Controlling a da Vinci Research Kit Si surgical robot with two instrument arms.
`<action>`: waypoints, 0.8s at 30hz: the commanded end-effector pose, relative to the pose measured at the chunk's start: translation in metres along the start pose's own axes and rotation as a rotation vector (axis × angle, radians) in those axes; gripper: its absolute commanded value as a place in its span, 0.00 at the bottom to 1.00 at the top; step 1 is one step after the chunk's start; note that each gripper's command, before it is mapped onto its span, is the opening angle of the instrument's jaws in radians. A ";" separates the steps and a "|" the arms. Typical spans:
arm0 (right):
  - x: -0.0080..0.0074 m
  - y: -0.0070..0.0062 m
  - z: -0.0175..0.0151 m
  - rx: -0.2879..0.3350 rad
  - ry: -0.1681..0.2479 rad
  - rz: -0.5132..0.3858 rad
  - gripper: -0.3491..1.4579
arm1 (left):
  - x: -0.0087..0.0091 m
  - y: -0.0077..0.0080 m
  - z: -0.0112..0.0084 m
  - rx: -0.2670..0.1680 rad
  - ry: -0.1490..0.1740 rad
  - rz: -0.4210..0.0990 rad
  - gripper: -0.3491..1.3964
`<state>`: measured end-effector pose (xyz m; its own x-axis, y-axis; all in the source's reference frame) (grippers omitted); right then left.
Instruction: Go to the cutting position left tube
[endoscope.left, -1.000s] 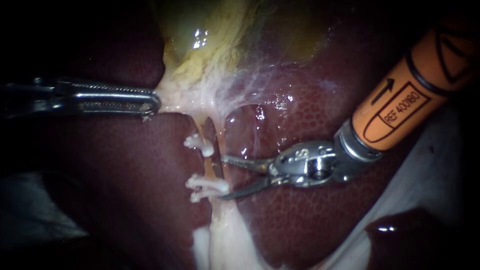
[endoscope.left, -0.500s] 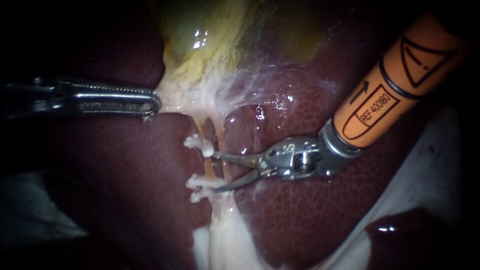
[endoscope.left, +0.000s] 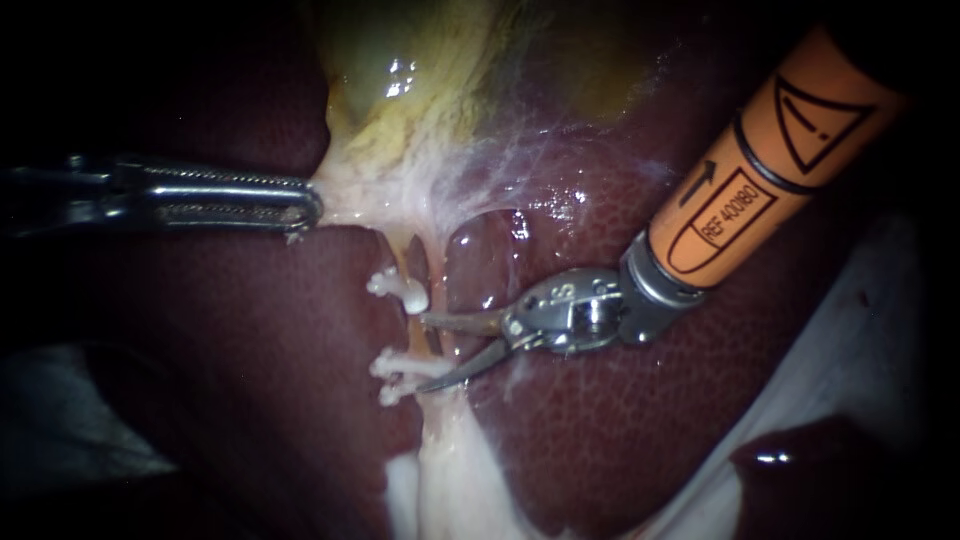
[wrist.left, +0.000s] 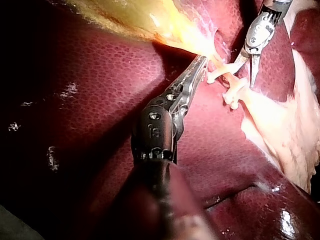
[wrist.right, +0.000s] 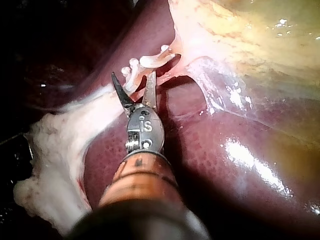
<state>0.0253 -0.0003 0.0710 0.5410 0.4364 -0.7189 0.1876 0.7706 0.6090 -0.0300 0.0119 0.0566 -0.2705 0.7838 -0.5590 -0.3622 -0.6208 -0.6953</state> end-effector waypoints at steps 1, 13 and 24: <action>0.0002 0.0001 0.0003 0.001 0.003 -0.003 0.92 | 0.0000 0.0000 0.0000 0.000 0.000 0.000 0.00; 0.0019 0.0011 0.0046 0.000 0.057 0.051 0.93 | 0.0001 0.0001 0.0003 0.002 0.001 -0.001 0.00; 0.0042 0.0005 0.0069 0.014 0.111 0.181 0.99 | 0.0002 0.0002 0.0005 0.003 0.001 -0.001 0.00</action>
<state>0.0334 -0.0015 0.0705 0.4700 0.6257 -0.6226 0.1029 0.6617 0.7427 -0.0306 0.0119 0.0566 -0.2690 0.7846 -0.5587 -0.3653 -0.6198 -0.6945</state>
